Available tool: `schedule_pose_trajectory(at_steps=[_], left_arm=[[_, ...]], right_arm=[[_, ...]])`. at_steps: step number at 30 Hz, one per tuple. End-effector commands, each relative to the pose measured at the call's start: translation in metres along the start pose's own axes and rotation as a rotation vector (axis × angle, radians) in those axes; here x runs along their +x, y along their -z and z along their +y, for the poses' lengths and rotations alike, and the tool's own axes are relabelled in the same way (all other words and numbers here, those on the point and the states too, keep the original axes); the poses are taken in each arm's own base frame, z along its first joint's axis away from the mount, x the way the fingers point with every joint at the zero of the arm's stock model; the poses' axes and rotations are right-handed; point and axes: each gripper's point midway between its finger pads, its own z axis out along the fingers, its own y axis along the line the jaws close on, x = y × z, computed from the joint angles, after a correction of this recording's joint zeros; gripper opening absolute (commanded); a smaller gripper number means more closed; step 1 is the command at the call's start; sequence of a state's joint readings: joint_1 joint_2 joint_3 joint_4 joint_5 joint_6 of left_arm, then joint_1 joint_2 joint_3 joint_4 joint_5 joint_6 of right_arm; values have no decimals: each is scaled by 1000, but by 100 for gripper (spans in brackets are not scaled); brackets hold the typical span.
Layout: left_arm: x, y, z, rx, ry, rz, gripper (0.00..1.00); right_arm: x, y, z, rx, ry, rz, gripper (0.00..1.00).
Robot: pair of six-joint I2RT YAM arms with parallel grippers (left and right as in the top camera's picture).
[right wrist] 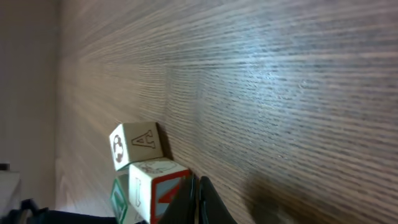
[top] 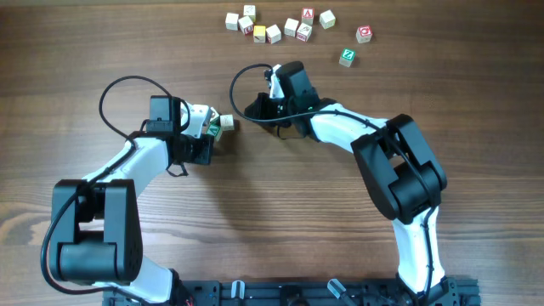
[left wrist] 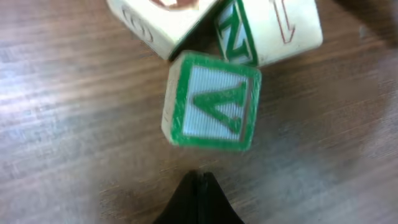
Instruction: Form a circle
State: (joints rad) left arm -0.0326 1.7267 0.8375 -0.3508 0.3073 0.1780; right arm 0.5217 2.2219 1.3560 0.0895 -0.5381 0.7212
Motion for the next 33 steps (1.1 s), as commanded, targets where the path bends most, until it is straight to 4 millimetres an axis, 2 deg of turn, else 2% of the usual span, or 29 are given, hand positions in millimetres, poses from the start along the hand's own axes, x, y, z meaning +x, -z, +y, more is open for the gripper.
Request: schedule_pose_trajectory(at_steps=[1, 4, 10, 13, 15, 17, 23, 27, 33], left_arm=[[19, 2, -1, -11, 22, 60, 4], [14, 13, 7, -75, 64, 35, 4], [5, 36, 1, -82, 50, -16, 4], [0, 55, -5, -85, 55, -58, 4], [-8, 73, -9, -87, 51, -111, 4], [-22, 101, -17, -94, 27, -212, 4], [-39, 160, -16, -185, 75, -411, 4], [-37, 172, -14, -214, 90, -440, 4], [-33, 169, -14, -214, 94, -418, 4]], right_arm=[[2, 0, -2, -44, 26, 35, 5], [3, 0, 1, -61, 37, 44, 5], [5, 0, 3, -77, 55, 55, 5], [2, 6, 3, -76, 75, 54, 5], [-2, 15, 3, -61, 104, 49, 5], [-8, 25, 2, -25, 169, 29, 5], [-5, 19, 6, -22, 223, 25, 4], [2, 8, 9, 0, 255, 19, 5], [5, 4, 22, -26, 293, 10, 5]])
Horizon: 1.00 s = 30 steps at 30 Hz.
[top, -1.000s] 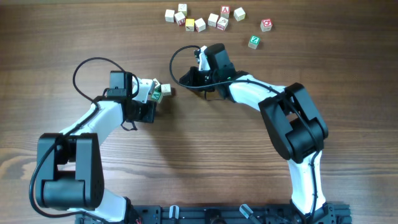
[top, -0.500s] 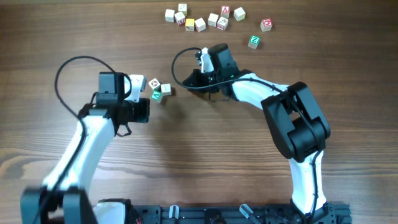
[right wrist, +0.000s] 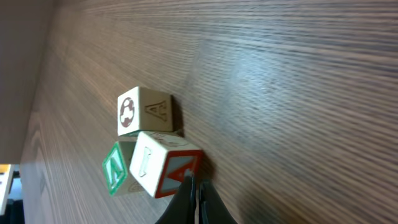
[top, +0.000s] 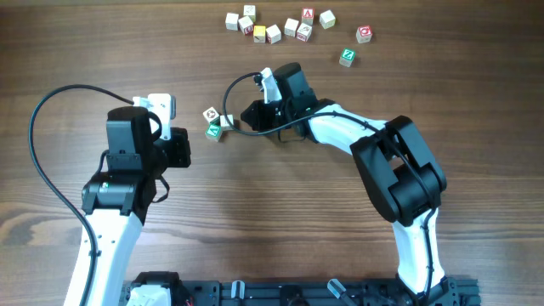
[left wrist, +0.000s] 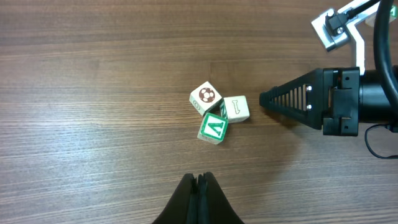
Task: Form a circle
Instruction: 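Lift the left gripper up and back away from the blocks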
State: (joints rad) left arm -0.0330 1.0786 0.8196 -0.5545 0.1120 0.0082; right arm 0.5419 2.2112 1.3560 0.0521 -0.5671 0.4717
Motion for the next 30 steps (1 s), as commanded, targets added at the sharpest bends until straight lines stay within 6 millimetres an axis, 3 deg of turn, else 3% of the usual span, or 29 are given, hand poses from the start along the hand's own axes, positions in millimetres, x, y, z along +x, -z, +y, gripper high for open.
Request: schedule_pose_trajectory(at_steps=[1, 7, 18, 26, 30], left_arm=[[0, 2, 2, -15, 14, -4, 4], [0, 2, 2, -15, 14, -3, 4], [0, 2, 2, -15, 14, -3, 4], [8, 2, 2, -17, 17, 30, 4], [9, 2, 2, -17, 17, 31, 4]], right_arm=[[-12, 5, 11, -4, 50, -41, 5], [-13, 3, 15, -12, 63, -50, 5], [-9, -10, -7, 59, -19, -69, 5], [-6, -13, -4, 57, -15, -61, 5], [-3, -16, -11, 84, -35, -60, 5]])
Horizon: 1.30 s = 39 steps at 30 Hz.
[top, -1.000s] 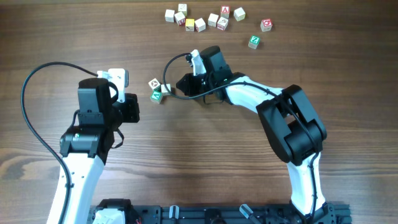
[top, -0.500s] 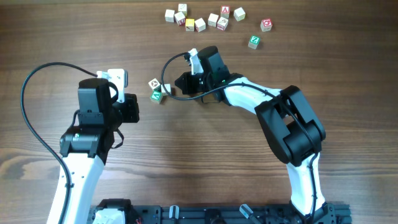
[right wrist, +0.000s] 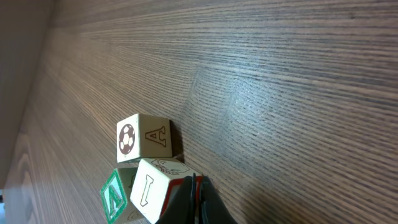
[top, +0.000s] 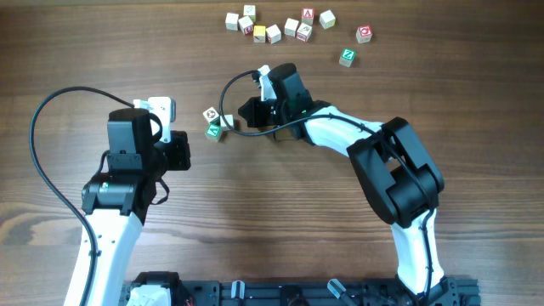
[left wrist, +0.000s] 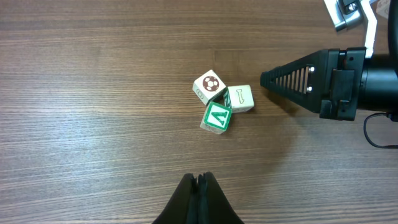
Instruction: Form a circle
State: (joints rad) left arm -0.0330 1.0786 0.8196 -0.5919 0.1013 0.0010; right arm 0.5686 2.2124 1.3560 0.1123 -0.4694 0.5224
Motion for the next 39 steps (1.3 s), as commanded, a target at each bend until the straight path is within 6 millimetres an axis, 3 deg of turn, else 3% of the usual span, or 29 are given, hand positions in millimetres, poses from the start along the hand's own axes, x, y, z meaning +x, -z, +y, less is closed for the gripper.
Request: schedule_pose_trajectory(at_steps=[1, 7, 26, 39], left_arm=[[0, 2, 0, -4, 6, -6, 4], [1, 2, 0, -5, 7, 1, 4], [2, 2, 0, -5, 7, 5, 4], [2, 2, 0, -5, 7, 5, 4]], right_arm=[[12, -12, -15, 39, -43, 18, 5], [16, -16, -19, 41, -56, 27, 5], [14, -15, 9, -107, 1, 43, 5], [14, -15, 11, -115, 3, 44, 5]])
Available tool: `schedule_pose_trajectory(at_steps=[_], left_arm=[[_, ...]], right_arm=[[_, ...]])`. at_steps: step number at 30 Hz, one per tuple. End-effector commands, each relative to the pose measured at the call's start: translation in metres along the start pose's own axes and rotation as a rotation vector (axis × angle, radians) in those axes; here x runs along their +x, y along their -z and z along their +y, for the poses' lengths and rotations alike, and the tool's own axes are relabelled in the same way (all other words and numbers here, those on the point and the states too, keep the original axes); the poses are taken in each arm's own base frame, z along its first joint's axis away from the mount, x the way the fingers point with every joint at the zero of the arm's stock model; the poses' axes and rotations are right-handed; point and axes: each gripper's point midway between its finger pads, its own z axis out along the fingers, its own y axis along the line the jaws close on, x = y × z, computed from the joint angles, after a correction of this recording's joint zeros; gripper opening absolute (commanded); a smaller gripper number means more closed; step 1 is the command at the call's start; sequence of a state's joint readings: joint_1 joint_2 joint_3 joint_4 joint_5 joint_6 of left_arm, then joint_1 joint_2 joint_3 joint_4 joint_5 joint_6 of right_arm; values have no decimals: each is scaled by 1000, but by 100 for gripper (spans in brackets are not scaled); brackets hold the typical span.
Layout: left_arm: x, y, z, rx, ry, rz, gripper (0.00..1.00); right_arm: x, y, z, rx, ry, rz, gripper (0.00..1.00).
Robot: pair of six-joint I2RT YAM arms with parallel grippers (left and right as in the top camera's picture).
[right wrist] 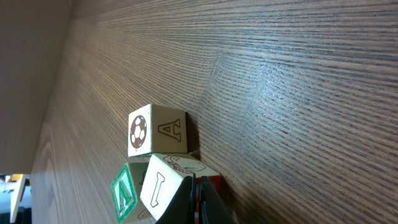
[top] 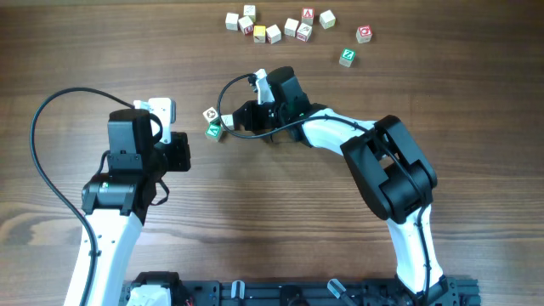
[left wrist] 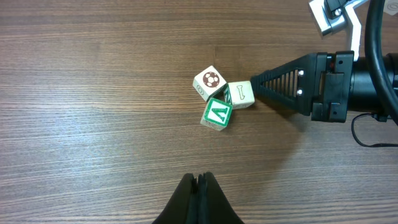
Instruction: Form a circle
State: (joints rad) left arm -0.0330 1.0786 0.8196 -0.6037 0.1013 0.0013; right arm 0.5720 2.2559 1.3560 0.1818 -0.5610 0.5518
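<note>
Three letter blocks huddle on the wooden table: a soccer-ball block (top: 211,114) (left wrist: 209,79) (right wrist: 157,129), an "I" block (top: 227,121) (left wrist: 240,94) (right wrist: 165,183) and a green-framed block (top: 214,131) (left wrist: 217,114) (right wrist: 126,191). My right gripper (top: 235,120) (left wrist: 256,90) (right wrist: 198,186) is shut, with its tip against the right side of the "I" block. My left gripper (top: 177,154) (left wrist: 199,180) is shut and empty. It is held high, to the left of the three blocks.
Several more letter blocks (top: 272,25) lie in a loose row along the far edge. A red-framed block (top: 364,34) and a green-framed block (top: 347,57) sit apart to their right. The right arm's cable (top: 234,85) loops above the three blocks.
My right gripper's tip has moved left, from just short of the "I" block to touching it. The three blocks have shifted slightly. The left arm has not moved.
First my left gripper was low, right at the green-framed block, with the right gripper to the right of the blocks. Then the left arm stood back to the left and raised. The shut right gripper stood ever closer to the "I" block and now touches it.
</note>
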Motion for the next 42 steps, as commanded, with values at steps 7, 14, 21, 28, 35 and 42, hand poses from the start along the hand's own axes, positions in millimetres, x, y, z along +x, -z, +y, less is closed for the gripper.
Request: schedule_pose_trajectory(at_steps=[7, 14, 21, 28, 35, 42], left_arm=[[-1, 2, 0, -4, 6, -7, 4], [-1, 2, 0, -4, 6, -7, 4], [-1, 2, 0, -4, 6, -7, 4], [-1, 2, 0, -4, 6, -6, 4], [-1, 2, 0, -4, 6, -6, 4], [0, 2, 0, -4, 6, -6, 4]], right_arm=[[4, -4, 3, -25, 18, 13, 5], [4, -4, 3, -25, 18, 13, 5], [5, -4, -8, 29, -41, 11, 5], [12, -4, -6, 16, -78, 44, 5], [15, -4, 0, -19, -76, 63, 5], [17, -3, 3, -37, -79, 75, 5]])
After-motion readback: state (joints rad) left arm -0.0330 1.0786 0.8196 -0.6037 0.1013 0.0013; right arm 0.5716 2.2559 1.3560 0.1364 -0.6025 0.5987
